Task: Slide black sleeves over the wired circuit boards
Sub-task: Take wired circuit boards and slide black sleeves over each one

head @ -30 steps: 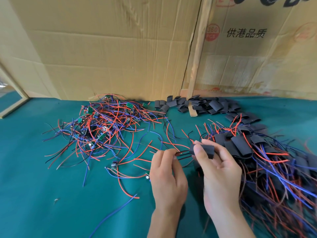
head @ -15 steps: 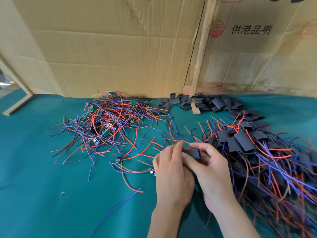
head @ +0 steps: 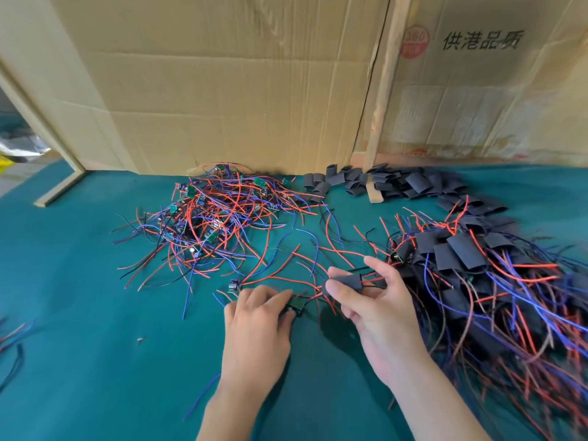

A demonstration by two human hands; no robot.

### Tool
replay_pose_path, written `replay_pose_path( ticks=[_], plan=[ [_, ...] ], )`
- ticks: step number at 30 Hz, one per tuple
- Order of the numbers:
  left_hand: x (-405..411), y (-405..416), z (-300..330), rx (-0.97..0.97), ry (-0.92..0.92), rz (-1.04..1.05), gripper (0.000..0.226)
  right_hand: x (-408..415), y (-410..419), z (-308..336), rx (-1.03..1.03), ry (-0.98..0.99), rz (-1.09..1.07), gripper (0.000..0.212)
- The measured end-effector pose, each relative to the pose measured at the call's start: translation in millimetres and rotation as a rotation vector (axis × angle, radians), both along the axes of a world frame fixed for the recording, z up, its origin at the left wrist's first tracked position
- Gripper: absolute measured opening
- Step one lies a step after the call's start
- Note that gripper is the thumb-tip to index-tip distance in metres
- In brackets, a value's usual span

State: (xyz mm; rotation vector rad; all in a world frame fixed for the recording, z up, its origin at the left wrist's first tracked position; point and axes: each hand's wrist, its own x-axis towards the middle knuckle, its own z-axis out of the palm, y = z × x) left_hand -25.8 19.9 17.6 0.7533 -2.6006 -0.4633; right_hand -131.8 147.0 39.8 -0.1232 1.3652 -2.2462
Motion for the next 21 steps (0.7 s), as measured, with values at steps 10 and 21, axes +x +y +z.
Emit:
replay_pose_path(
  ticks=[10, 21],
  plan=[
    [-3.8, 0.6, 21.6, 0.321, 0.381, -0.082, 0.022, -5.1, 6.1, 9.7, -0.353, -0.204, 0.038, 0.036],
    [-16.0, 11.3, 29.7, 0.256, 0.477, -0.058, 0.026, -11.4, 16.0, 18.7, -0.559, -0.318, 0.026, 0.036]
  ],
)
